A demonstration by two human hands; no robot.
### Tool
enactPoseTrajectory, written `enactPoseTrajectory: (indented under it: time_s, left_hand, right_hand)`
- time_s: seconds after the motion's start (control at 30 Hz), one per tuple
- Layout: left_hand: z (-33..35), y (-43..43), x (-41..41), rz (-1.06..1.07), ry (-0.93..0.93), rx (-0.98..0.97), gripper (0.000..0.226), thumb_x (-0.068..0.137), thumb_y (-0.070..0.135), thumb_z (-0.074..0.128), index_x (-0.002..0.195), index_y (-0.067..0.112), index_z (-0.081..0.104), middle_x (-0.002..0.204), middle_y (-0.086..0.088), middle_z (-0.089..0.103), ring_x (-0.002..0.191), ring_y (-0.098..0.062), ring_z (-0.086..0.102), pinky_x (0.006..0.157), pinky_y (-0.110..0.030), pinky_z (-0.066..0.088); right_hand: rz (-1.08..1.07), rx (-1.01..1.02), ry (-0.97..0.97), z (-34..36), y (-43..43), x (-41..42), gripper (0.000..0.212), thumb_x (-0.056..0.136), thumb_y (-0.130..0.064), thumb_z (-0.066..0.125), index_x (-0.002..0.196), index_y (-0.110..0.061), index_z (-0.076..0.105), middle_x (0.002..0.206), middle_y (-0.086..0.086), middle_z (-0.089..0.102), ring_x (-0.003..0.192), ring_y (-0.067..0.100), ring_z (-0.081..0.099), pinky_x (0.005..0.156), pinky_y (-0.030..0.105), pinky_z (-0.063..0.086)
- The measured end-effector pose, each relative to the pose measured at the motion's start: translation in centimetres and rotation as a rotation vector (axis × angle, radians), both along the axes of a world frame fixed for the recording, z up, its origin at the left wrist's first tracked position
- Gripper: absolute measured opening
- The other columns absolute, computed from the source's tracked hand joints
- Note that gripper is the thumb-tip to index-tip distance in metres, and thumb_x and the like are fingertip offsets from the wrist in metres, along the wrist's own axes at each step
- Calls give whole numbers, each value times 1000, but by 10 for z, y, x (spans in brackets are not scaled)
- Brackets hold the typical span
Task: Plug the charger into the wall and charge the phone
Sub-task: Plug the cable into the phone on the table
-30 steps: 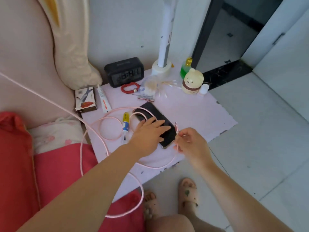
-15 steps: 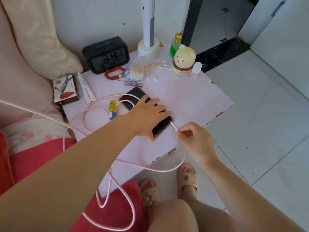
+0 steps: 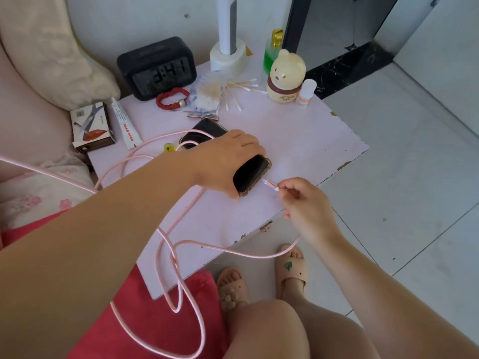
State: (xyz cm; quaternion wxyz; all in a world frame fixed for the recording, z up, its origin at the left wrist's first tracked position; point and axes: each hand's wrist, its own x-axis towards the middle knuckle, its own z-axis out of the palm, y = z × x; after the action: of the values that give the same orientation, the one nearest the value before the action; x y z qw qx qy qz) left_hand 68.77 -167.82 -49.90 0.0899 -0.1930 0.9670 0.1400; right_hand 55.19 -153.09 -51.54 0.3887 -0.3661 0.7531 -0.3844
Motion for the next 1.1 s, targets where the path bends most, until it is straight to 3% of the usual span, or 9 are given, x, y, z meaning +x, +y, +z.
enactPoseTrajectory:
  time_s: [0.1, 0.47, 0.6, 0.7, 0.87, 0.97, 1.1]
  left_hand:
    - [4, 0, 3, 26, 11, 9, 96, 57, 44, 77, 137, 17, 33, 135, -7, 42, 123, -25, 34, 107, -30, 21]
    - [12, 3, 6, 53, 104, 42, 80, 58, 38, 76, 127, 16, 43, 125, -6, 47, 118, -25, 39, 103, -27, 23]
    - [12, 1, 5, 52, 95, 43, 81, 57, 40, 76, 127, 18, 42, 125, -3, 47, 117, -24, 39, 103, -27, 25]
    - [12, 1, 5, 54, 100, 49, 81, 56, 40, 76, 126, 18, 42, 124, -3, 47, 117, -23, 39, 101, -25, 23]
    - [13, 0, 4, 61, 104, 58, 81, 56, 40, 76, 126, 18, 42, 123, -3, 47, 117, -24, 38, 100, -25, 23]
    - [14, 0, 4, 62, 99, 53, 81, 57, 41, 76, 126, 18, 42, 124, -3, 47, 118, -24, 38, 102, -27, 25]
    - [15, 0, 4, 63, 95, 54, 80, 57, 41, 76, 126, 18, 42, 124, -3, 47, 118, -24, 38, 102, -29, 26]
  right_hand:
    - [-20, 0, -29, 0, 0, 1, 34, 88, -12, 49, 65, -36, 55, 63, -9, 50, 54, 10, 47, 34, 7, 37]
    - [-27, 7, 32, 9, -7, 6, 33, 89, -19, 48, 62, -36, 56, 58, -6, 50, 50, 10, 46, 30, 7, 33]
    - [12, 42, 85, 9, -8, 6, 30, 89, -28, 49, 73, -11, 66, 58, 2, 45, 46, 9, 43, 29, 6, 31]
    - [7, 40, 55, 10, -9, 7, 24, 88, -33, 51, 71, -30, 67, 56, -4, 48, 47, 5, 49, 31, 6, 34]
    - [-24, 11, 19, 13, -10, 6, 24, 83, -25, 61, 60, -34, 63, 49, -8, 49, 41, 5, 46, 31, 6, 32]
    - [-52, -11, -7, 16, -10, 7, 20, 81, -26, 65, 63, -35, 64, 58, -7, 57, 42, -1, 48, 31, 5, 33]
    - [-74, -60, 40, 15, -9, 8, 21, 80, -25, 68, 63, -36, 62, 76, 7, 66, 52, 1, 49, 31, 3, 33]
